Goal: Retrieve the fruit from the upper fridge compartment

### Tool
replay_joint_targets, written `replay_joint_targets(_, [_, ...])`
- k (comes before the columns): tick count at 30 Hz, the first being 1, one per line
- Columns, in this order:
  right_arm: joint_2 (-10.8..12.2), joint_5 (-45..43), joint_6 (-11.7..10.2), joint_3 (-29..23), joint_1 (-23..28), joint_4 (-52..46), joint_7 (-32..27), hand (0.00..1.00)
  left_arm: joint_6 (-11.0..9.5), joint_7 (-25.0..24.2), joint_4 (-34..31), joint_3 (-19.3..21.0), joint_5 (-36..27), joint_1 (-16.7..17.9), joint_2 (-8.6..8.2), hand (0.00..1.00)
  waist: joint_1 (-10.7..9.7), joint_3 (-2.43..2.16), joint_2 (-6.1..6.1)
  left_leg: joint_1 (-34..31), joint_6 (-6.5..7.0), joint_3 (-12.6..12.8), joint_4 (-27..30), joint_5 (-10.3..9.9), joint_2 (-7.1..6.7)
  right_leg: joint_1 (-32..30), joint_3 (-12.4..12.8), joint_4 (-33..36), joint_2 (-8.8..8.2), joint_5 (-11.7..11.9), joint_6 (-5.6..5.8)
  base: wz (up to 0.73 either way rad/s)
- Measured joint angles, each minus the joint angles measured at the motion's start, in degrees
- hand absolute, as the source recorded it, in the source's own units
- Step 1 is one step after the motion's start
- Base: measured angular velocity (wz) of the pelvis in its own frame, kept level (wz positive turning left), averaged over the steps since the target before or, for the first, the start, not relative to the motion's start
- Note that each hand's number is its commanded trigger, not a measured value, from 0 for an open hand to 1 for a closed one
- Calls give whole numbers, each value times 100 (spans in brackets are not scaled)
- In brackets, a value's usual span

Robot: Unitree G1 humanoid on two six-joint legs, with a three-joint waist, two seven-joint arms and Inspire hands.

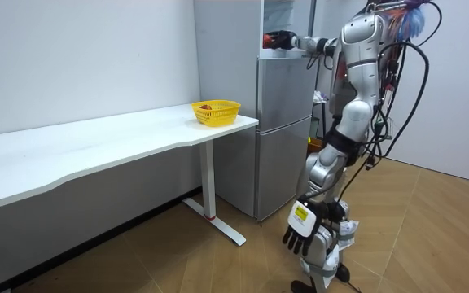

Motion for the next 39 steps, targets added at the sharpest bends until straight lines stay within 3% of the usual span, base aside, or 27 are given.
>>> replay_joint_targets(13, [-2,74,1,159,-56,-33,-25,100,-9,1,-6,-95,8,-20,37,0,-7,10,-46,-13,-1,0,-34,-1,1,-18,-104,9,-17,1,2,0])
replay_joint_targets(20, [9,46,-1,159,503,-1173,-157,100,-50,102,7,-115,1,-133,36,0,-11,-5,112,18,-1,43,9,-1,4,23,-87,9,-14,3,3,-1])
replay_joint_targets(24, [55,220,-1,138,846,-1769,-328,100,-122,222,3,-218,13,-165,2,0,-4,17,203,93,-1,126,-40,-1,13,34,24,20,-9,5,1,-10])
replay_joint_targets(26, [348,132,-16,-71,1264,-2519,-510,100,-142,271,92,-217,14,-139,-22,0,-18,19,235,113,-1,188,-83,-1,25,29,92,29,0,5,1,-13])
replay_joint_targets(33, [838,-31,-78,-505,2228,-3827,-909,100,-182,310,176,-221,-3,-235,-73,0,-59,44,303,111,3,233,-39,-3,18,13,179,21,-1,35,14,-3])
replay_joint_targets(36, [1005,-23,-185,-506,2656,-4310,-949,100,-200,421,222,-274,5,-214,-174,0,-108,24,436,134,6,249,-50,-2,15,32,183,12,-6,46,18,0])
replay_joint_targets(39, [1234,-45,-262,-518,2828,-4534,-1011,100,-252,420,327,-279,6,-235,-265,0,-188,42,563,188,6,294,-96,-2,29,71,188,14,-2,45,17,-2])
